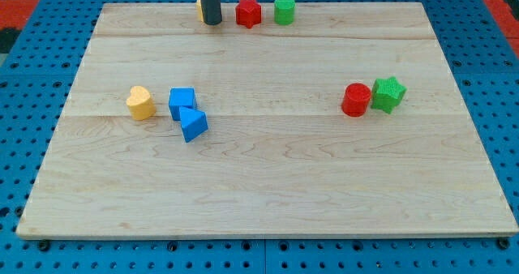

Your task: Place blue cube below red star

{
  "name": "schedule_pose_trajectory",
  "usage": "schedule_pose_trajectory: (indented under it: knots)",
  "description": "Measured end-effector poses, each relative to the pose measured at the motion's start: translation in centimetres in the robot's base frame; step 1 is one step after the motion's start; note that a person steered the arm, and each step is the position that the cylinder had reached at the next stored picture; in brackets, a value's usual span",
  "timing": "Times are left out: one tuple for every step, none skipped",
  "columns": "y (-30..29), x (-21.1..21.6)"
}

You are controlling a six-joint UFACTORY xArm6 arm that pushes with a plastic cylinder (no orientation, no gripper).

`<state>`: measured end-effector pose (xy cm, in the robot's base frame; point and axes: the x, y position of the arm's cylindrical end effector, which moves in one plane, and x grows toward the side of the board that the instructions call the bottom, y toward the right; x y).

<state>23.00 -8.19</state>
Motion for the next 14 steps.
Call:
schedule_pose_trajectory:
  knots:
    - [0.3,5.9]
    - [2.3,13.9]
    - [2.9,21.4]
    - [0.8,27.1]
    - [-4.7,24.5]
    - [-5.1,19.1]
    - [-4.3,15.8]
    - [-3.4,13.2]
    - [-0.6,11.2]
    - [3.0,12.0]
    - [4.9,12.6]
    - [7.0,12.6]
    - [7.7,12.2]
    - [9.9,11.3]
